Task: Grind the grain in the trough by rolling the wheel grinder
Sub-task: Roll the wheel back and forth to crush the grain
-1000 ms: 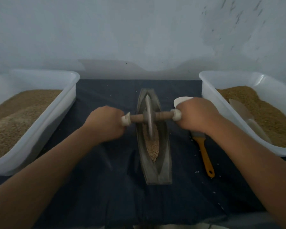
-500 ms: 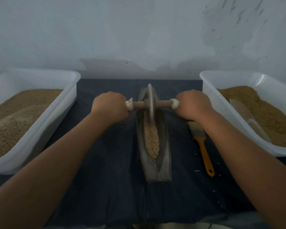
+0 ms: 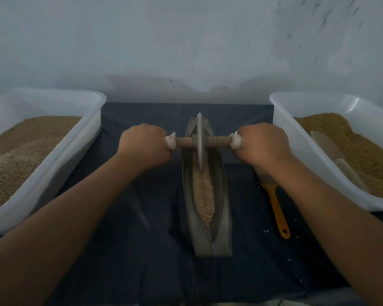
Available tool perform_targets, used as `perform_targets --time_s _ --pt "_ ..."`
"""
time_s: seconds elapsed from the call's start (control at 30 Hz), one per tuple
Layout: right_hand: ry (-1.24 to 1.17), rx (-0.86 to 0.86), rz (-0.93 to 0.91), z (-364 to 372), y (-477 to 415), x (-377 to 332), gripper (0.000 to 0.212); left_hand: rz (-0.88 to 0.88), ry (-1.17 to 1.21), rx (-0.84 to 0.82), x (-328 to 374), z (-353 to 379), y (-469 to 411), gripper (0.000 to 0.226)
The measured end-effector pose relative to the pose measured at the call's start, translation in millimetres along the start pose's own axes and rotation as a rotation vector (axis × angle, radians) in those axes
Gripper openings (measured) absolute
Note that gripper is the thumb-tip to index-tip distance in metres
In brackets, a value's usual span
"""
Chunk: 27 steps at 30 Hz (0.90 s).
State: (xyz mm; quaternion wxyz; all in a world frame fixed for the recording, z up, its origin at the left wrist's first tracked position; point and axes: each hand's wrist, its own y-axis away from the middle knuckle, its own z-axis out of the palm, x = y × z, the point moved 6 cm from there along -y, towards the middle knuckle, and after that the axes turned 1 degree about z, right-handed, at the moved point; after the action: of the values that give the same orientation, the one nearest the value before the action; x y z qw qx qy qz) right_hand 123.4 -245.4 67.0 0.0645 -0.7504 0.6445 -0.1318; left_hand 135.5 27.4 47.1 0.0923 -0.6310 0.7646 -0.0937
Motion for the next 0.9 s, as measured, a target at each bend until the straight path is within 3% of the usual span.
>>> perform_targets --time_s 0.1,0.2,0.37,0.43,0.6,0.7,0.77,0.9 --pt "-0.009 0.006 0.006 -3.6 -9.7 -1.4 0.036 -0.014 0.016 -0.01 0.5 1.6 -7.5 0.026" --pt "-0.071 -0.187 -0.026 -4.0 18.4 -0.2 0.025 0.069 0.01 -0.031 1.2 2.6 29.6 0.028" --pt "-0.2 -0.467 -0.119 -6.9 72.6 3.8 0.019 0.212 0.019 0.134 3.3 -4.2 95.6 0.037" --pt "-0.164 -0.41 -0.115 -5.8 55.5 2.2 0.022 0.168 0.001 0.128 3.2 -1.3 83.2 0.039" --pt "-0.062 -0.027 -0.059 -5.1 -8.8 2.1 0.031 -0.012 0.042 0.047 -3.1 6.2 2.4 0.036" --pt "-0.031 0.0 -0.021 -3.8 -18.6 3.9 0.033 -0.029 0.065 0.003 1.4 3.6 -13.7 0.04" --pt "-0.058 -0.072 -0.04 -3.2 -8.2 1.9 0.03 0.004 0.057 -0.036 2.9 2.4 0.6 0.034" --pt "-0.185 -0.417 -0.105 -1.3 47.2 6.7 0.017 0.142 0.01 0.011 2.8 -4.0 65.8 0.031"
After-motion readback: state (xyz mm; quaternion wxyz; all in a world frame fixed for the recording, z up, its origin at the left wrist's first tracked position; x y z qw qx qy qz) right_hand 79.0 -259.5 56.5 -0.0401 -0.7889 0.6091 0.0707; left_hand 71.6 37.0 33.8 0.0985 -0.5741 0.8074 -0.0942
